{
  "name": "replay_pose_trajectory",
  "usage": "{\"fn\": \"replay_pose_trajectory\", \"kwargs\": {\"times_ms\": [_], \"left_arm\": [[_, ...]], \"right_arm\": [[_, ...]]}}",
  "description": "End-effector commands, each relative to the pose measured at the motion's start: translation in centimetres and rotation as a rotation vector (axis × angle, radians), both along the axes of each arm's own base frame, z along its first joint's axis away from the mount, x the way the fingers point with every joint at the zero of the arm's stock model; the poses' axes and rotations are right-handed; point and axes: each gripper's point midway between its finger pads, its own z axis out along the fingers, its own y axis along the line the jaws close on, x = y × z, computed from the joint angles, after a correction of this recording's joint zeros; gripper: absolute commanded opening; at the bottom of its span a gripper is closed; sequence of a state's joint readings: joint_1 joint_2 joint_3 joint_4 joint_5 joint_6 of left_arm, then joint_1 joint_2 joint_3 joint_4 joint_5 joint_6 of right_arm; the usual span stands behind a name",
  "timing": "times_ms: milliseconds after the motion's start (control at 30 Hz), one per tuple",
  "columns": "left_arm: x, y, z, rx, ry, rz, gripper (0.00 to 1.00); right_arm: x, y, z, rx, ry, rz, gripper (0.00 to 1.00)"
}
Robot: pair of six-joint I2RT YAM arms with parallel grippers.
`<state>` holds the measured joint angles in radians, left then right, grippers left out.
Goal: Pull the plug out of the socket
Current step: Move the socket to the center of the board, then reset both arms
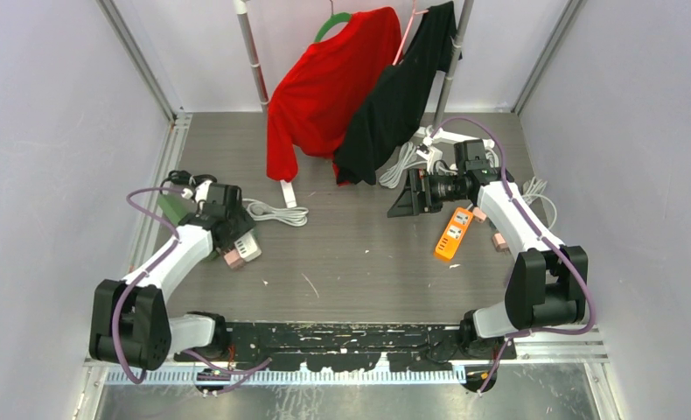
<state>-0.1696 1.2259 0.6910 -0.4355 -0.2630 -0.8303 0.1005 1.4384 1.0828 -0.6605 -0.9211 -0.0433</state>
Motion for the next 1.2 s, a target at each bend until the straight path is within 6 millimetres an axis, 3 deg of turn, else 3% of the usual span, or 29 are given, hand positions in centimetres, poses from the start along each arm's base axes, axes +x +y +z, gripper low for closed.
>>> {"fn": "replay_pose_trajectory", "kwargs": {"times_ms": [0,233,367,533,800,1000,1067,1167], "left_arm": [[0.9,1.2,1.5,0.033,-0.007,0.055,0.69],[0.4,-0.1,3.7,-0.025,-0.015,0.003,0.91],[0.1,-1.1,6.3,-0.077,-0.086,-0.044,0.93],[-0.5,-3.1,11.1,-0.165,-0.273,-0.167,0.93],[-3.2,-10.7,20.9,-0.443,-0.685,-0.617,0.95],[-6.1,-12.5,27.8,-0.478,-0.837,-0.808,0.96],[-7.1,-12.7,30.0,-0.461,-0.872,-0.860,0.96],[-8.1,-12.5,32.7,-0.410,-0.910,-0.901,0.96]], "right_arm": [[0.3,0.2,1.5,0.021,-0.048,0.010,1.00],[0.3,0.2,1.5,0.017,-0.051,0.009,1.00],[0.4,0.1,1.5,0.016,-0.053,0.006,1.00],[0.4,-0.1,1.7,0.004,-0.063,0.003,1.00],[0.5,-2.1,3.8,-0.049,-0.183,-0.013,1.00],[0.7,-6.0,8.4,-0.252,-0.438,-0.097,1.00],[1.4,-8.0,11.6,-0.352,-0.550,-0.210,1.00],[1.5,-10.8,18.9,-0.409,-0.695,-0.455,1.00]]}}
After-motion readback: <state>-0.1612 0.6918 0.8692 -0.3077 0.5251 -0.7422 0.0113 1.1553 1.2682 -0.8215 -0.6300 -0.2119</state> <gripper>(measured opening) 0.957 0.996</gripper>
